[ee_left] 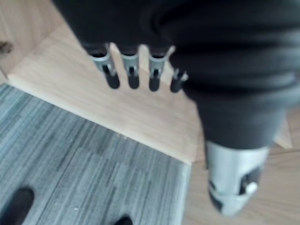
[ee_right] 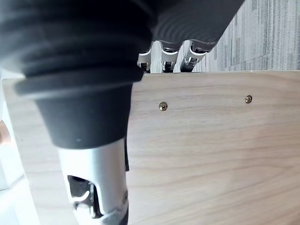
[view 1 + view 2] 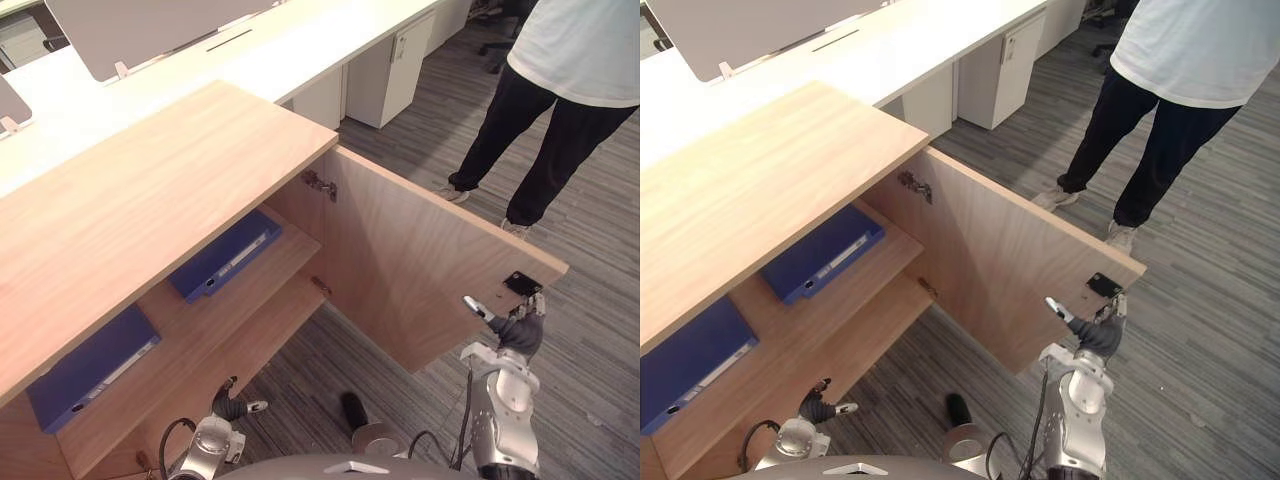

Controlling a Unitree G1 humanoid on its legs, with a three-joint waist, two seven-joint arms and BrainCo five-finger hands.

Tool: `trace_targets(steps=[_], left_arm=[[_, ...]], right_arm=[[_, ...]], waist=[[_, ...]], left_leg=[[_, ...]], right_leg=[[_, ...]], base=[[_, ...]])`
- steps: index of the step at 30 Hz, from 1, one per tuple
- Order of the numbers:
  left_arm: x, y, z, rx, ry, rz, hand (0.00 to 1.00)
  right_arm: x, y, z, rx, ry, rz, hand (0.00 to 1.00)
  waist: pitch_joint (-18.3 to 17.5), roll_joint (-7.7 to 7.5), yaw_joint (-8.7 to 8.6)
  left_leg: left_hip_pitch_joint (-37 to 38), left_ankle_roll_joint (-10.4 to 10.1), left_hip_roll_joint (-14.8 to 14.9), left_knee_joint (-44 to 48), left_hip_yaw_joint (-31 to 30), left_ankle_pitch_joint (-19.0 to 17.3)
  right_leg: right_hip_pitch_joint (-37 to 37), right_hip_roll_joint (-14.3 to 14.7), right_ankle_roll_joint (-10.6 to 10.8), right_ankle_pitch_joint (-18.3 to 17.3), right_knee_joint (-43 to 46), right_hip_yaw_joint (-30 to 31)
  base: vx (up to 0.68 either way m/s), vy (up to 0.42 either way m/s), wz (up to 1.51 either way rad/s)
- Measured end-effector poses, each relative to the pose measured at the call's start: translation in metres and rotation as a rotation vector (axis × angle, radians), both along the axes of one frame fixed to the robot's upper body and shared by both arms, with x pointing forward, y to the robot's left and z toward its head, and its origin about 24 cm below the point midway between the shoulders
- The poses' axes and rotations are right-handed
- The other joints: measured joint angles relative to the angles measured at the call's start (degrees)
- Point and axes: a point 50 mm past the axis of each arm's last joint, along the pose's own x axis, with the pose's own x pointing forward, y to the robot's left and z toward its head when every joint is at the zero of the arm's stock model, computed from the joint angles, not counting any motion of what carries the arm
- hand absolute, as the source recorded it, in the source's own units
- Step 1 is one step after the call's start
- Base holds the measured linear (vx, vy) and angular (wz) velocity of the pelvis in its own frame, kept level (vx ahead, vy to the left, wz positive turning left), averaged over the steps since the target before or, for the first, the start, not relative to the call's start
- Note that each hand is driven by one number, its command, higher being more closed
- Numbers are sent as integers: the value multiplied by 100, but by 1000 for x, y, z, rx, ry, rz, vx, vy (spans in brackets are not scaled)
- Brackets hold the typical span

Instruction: Walk over to the cabinet, pick up the folder, carry it to the office cabinet, place the folder inside the office cabinet, then close the office cabinet door

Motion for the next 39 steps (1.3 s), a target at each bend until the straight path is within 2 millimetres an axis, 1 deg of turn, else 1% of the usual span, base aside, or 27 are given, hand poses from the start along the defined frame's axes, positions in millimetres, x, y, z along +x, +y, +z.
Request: trace_targets(steps=[4, 6, 10, 12, 15, 16, 19, 21, 24, 25, 27, 29, 30, 32, 33, 35, 36, 38, 39], left_arm=[[0, -1, 0, 10, 4, -9, 0], [3, -4, 2, 21, -17, -34, 0], [13, -9, 9, 16, -69, -56, 0], [15, -10, 11, 14, -82, -64, 0], [12, -13, 11, 17, -80, -89, 0], [9, -14, 11, 23, -78, -103, 0], [4, -16, 9, 19, -62, -127, 0], [-2, -17, 7, 16, -43, -146, 0], [-8, -20, 5, 12, -25, -190, 0], [-10, -21, 6, 11, -28, -207, 0], [-13, -24, 7, 2, -30, -235, 0], [-13, -27, 9, 2, -34, -279, 0], [-13, -30, 10, -1, -38, -303, 0], [-11, -31, 11, -8, -44, -310, 0], [-11, -27, 11, -2, -44, -314, 0], [-11, -21, 9, 8, -37, -310, 0], [-12, -9, 4, 31, -2, -289, 0], [-20, 14, -4, 85, 77, -262, 0], [-21, 22, -4, 104, 90, -254, 0]], right_arm=[[-12, 14, -7, 12, 35, 41, 0], [-20, 25, -5, 8, 42, 94, 0], [-31, 38, -8, 12, 72, 151, 0], [-37, 45, -7, 8, 87, 188, 0], [-47, 52, -8, 19, 107, 225, 0], [-52, 56, -12, 29, 127, 252, 0], [-61, 63, -17, 49, 162, 293, 0], [-71, 71, -19, 60, 194, 340, 0], [-83, 79, -21, 65, 232, 389, 0], [-86, 82, -22, 75, 242, 406, 0], [-90, 87, -23, 90, 254, 431, 0], [-95, 92, -24, 93, 275, 459, 0], [-98, 94, -24, 96, 287, 474, 0], [-100, 100, -25, 101, 301, 509, 0], [-101, 103, -26, 107, 307, 534, 0], [-102, 104, -27, 107, 315, 556, 0], [-102, 104, -28, 101, 323, 579, 0], [-100, 104, -31, 80, 349, 631, 0], [-99, 103, -31, 68, 358, 646, 0]], waist=[[-81, -115, 15], [-99, -187, 57], [-120, -282, 52], [-118, -330, 65], [-149, -396, 96], [-193, -461, 105], [-256, -589, 106], [-276, -688, 118], [-290, -746, 110], [-283, -790, 120], [-284, -863, 156], [-282, -928, 229], [-289, -936, 279], [-325, -1000, 299], [-337, -1042, 306], [-320, -1095, 311], [-305, -1143, 354], [-312, -1271, 369], [-314, -1299, 376]], left_leg=[[-30, -4, 20, 58, 32, -11], [-60, -11, 31, 111, 143, -30], [-147, -10, 97, 324, 142, -125], [-155, -48, 113, 400, 141, -182], [-149, -51, 107, 409, 124, -186], [-148, -51, 107, 411, 91, -185], [-152, -51, 105, 419, 8, -184], [-145, -51, 105, 415, -38, -184], [-132, -48, 96, 413, -164, -182], [-103, -46, 97, 414, -182, -180], [-35, 7, 94, 408, -180, -155], [49, 24, 84, 396, -189, -163], [75, 38, 78, 397, -190, -171], [78, 51, 65, 397, -209, -168], [78, 53, 64, 402, -241, -168], [69, 22, 61, 407, -330, -186], [70, 20, 61, 409, -353, -179], [58, 24, 60, 408, -423, -148], [32, 30, 49, 408, -466, -139]], right_leg=[[-36, 8, -38, 37, 2, 61], [-84, 27, -49, 91, 6, 178], [-77, 27, -64, 115, 40, 186], [-56, 22, -68, 120, 41, 194], [-39, 8, -101, 96, 42, 188], [-24, 6, -101, 96, 43, 171], [13, -3, -108, 89, 45, 136], [75, -12, -106, 75, 45, 97], [103, -42, -59, 25, 148, -19], [98, -44, -56, -28, 244, -39], [135, -36, -39, -77, 312, -47], [182, -23, 8, -165, 400, -52], [190, -20, 34, -198, 442, -53], [190, -34, 48, -218, 472, -71], [206, -80, 42, -222, 475, -96], [236, -105, 25, -234, 490, -166], [248, -108, -22, -278, 505, -182], [284, -124, -27, -278, 489, -242], [282, -142, -30, -282, 489, -282]], base=[[-77, -20, -7], [-69, -30, -22], [-63, -31, -3], [-107, -39, 0], [-72, -25, 3], [-46, -21, 6], [-53, -21, 9], [-59, -13, 10], [-37, -4, 20], [-43, 0, 12], [-41, -6, 3], [-38, -15, 3], [-36, -17, 3], [-37, -16, 6], [-37, -2, 12], [-37, 2, 19], [-39, -17, 17], [-48, -32, 16], [-51, -30, 22]])
